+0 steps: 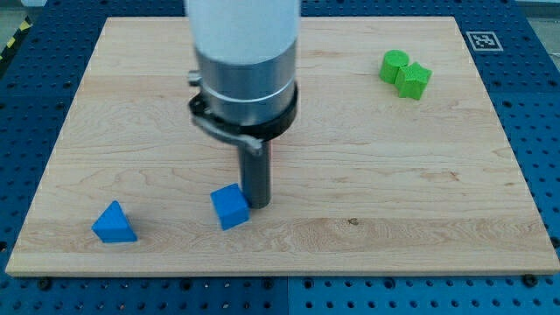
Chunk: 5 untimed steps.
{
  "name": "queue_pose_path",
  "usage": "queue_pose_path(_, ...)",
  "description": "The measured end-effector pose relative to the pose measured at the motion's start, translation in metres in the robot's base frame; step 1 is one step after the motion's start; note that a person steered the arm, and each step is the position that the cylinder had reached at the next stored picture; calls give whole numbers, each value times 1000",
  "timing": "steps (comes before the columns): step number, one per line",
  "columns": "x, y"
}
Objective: Push the blue cube near the blue triangle
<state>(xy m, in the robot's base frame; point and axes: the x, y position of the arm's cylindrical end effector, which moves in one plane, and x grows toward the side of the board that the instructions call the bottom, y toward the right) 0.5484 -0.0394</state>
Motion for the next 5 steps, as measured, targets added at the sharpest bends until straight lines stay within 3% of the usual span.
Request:
queue_pose_path(2, 2, 37)
queue_pose_path(3, 44, 3)
queue_pose_path(4, 54, -46)
queue_pose_path(5, 53, -12)
